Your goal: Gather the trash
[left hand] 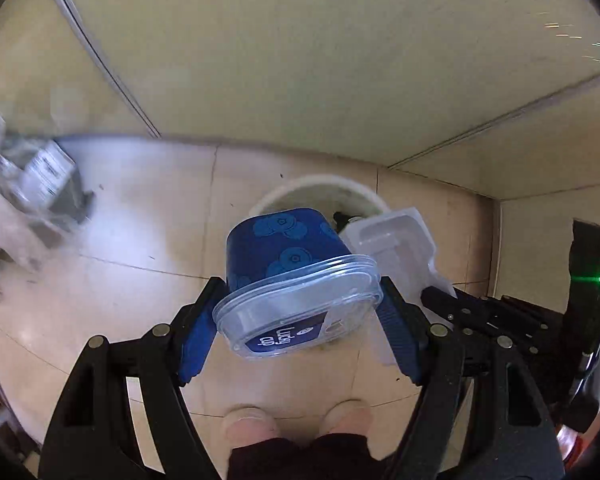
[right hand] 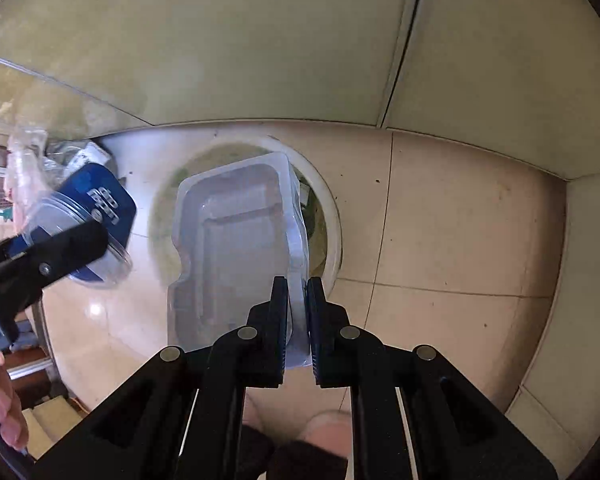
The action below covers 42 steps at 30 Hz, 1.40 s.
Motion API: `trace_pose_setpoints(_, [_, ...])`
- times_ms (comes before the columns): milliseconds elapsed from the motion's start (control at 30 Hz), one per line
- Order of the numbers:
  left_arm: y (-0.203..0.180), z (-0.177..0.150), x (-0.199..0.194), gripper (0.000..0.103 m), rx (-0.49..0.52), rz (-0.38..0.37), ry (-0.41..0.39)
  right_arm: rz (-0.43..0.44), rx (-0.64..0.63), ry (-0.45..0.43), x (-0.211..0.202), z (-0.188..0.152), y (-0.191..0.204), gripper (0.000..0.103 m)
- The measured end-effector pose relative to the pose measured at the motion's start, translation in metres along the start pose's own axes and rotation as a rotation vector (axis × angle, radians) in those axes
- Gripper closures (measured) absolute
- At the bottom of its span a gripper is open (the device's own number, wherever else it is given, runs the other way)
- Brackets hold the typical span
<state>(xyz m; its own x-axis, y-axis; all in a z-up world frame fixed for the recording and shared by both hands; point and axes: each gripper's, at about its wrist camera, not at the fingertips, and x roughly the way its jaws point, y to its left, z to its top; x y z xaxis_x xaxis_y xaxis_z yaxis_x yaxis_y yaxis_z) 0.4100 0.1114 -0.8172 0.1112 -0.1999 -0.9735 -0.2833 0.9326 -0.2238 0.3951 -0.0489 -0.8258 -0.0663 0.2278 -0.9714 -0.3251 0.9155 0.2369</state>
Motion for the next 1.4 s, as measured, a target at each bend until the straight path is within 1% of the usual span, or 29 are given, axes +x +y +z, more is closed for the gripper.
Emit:
trace_pose_setpoints(100, [0.004, 0.005, 0.022, 0.029, -0.027, -0.023, 0.026, -0.007, -0.005, 0.003, 0.016, -0.001, 0.0, 0.093])
trace_pose_setpoints(167, [0.004, 0.008, 0.034, 0.029, -0.033, -0.023, 0.051, 0.002, -0.017, 0.01, 0.022, 0.003, 0.0, 0.093])
trace_pose_setpoints(200, [0.003, 0.009, 0.041, 0.029, -0.031, -0.019, 0.062, 0.001, -0.025, 0.009, 0.023, 0.003, 0.001, 0.09])
trace_pose_setpoints(333, [-0.001, 0.01, 0.054, 0.029, -0.024, -0.019, 0.107, -0.009, -0.07, 0.022, 0.019, 0.007, 0.012, 0.09])
trace_pose_setpoints(367, [-0.003, 0.009, 0.056, 0.029, -0.022, -0.016, 0.111, -0.008, -0.078, 0.027, 0.019, 0.006, 0.012, 0.088])
trace_pose_setpoints(433, [-0.003, 0.007, 0.055, 0.029, -0.017, -0.017, 0.107, 0.008, -0.084, 0.033, 0.015, 0.006, 0.009, 0.083])
trace_pose_setpoints(500, [-0.002, 0.005, 0.053, 0.029, -0.013, -0.011, 0.102, 0.006, -0.083, 0.032, 0.012, 0.003, 0.007, 0.073])
trace_pose_setpoints(567, [0.001, 0.003, 0.05, 0.029, -0.018, -0.011, 0.104, 0.014, -0.084, 0.021, 0.006, 0.001, 0.006, 0.066])
trace_pose_setpoints(667, [0.003, 0.002, 0.037, 0.029, -0.019, -0.002, 0.099, 0.02, -0.076, 0.008, -0.006, 0.001, 0.005, 0.066])
trace_pose_setpoints(767, [-0.002, -0.003, 0.011, 0.029, 0.01, 0.015, 0.071, 0.021, -0.066, -0.022, -0.033, 0.0, 0.008, 0.066])
trace_pose_setpoints(833, [-0.011, -0.007, -0.018, 0.029, 0.033, 0.033, 0.044, 0.03, -0.062, -0.038, -0.056, 0.001, 0.011, 0.066])
trace_pose_setpoints(900, [-0.021, -0.01, -0.054, 0.029, 0.054, 0.049, 0.013, 0.033, -0.058, -0.065, -0.089, 0.0, 0.017, 0.066])
trace_pose_setpoints(967, [-0.032, -0.013, -0.094, 0.029, 0.061, 0.047, -0.024, 0.033, -0.063, -0.099, -0.13, -0.001, 0.022, 0.066])
trace_pose_setpoints(1033, [-0.044, -0.018, -0.145, 0.029, 0.07, 0.042, -0.07, 0.035, -0.07, -0.14, -0.179, -0.005, 0.029, 0.066])
trace_pose_setpoints(1067, [-0.051, -0.02, -0.171, 0.029, 0.077, 0.041, -0.095, 0.044, -0.073, -0.165, -0.21, -0.008, 0.034, 0.066])
trace_pose_setpoints(1133, [-0.067, -0.027, -0.234, 0.029, 0.108, 0.044, -0.161, 0.063, -0.081, -0.212, -0.264, -0.012, 0.041, 0.066])
trace_pose_setpoints(1267, [-0.098, -0.042, -0.352, 0.029, 0.173, 0.083, -0.304, 0.083, -0.113, -0.333, -0.387, -0.028, 0.062, 0.066])
trace_pose_setpoints(1400, [-0.123, -0.066, -0.478, 0.029, 0.19, 0.073, -0.469, 0.088, -0.155, -0.493, -0.513, -0.052, 0.082, 0.066])
